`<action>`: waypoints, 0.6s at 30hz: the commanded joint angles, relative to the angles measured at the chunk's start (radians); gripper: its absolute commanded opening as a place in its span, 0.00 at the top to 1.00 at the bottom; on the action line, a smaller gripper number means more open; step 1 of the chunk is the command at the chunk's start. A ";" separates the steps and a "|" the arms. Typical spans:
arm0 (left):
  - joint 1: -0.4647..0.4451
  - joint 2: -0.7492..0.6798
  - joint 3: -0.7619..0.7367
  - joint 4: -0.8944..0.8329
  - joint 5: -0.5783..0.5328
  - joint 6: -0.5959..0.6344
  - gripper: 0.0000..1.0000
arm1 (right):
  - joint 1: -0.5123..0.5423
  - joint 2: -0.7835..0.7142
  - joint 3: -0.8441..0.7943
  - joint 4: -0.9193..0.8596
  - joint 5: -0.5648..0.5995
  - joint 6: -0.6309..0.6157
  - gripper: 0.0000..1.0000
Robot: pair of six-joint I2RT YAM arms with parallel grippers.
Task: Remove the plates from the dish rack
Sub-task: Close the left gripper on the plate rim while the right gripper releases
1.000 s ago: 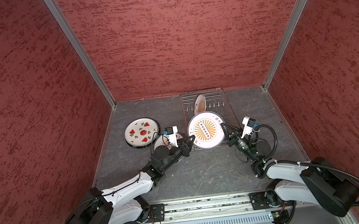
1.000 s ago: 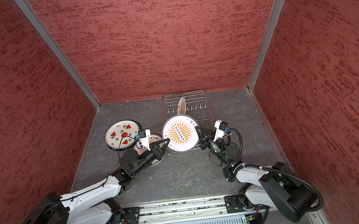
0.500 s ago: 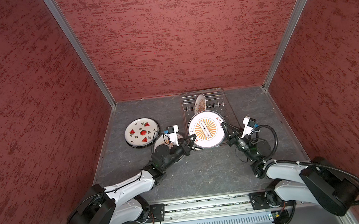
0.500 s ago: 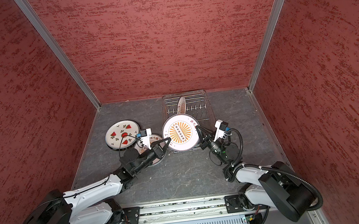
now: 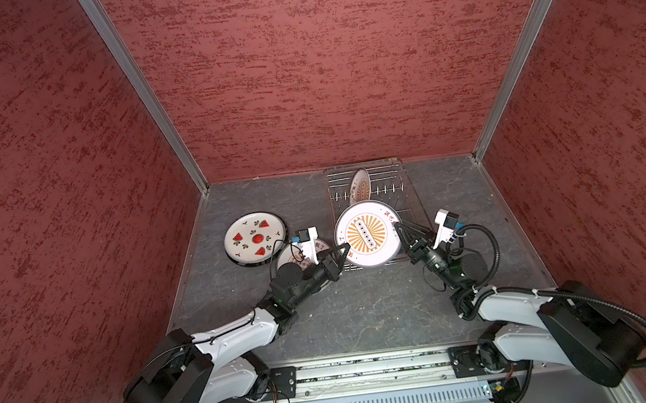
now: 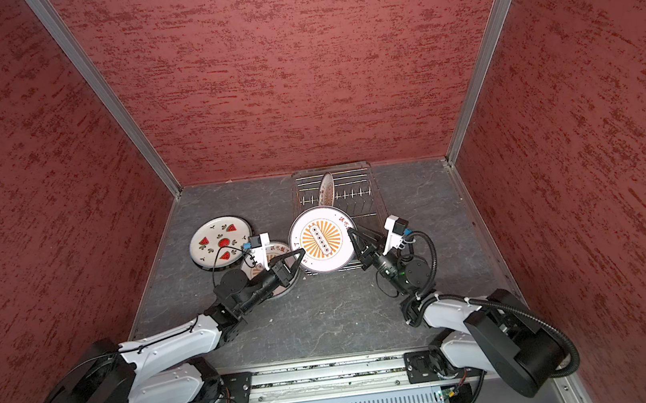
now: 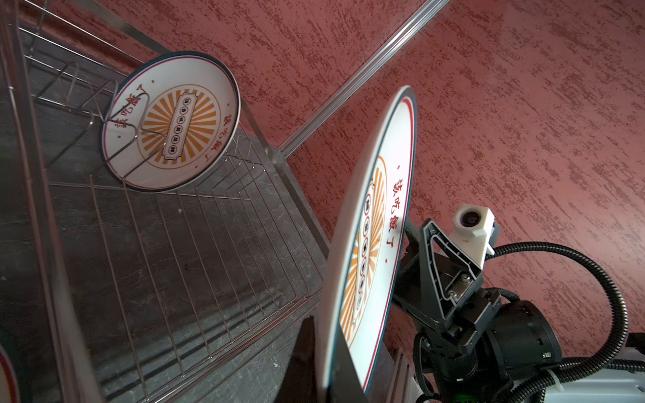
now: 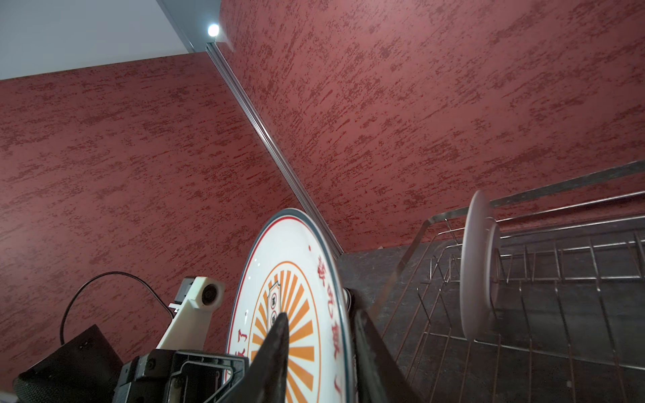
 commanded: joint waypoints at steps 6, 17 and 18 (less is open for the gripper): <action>0.027 -0.065 -0.053 0.098 -0.025 -0.030 1.00 | 0.007 0.034 0.072 -0.028 -0.047 0.020 0.01; 0.064 -0.088 -0.094 0.136 -0.044 -0.057 1.00 | 0.007 0.029 0.057 -0.014 -0.065 -0.010 0.01; 0.071 -0.088 -0.100 0.143 -0.045 -0.066 1.00 | 0.007 0.034 0.066 -0.020 -0.097 -0.022 0.03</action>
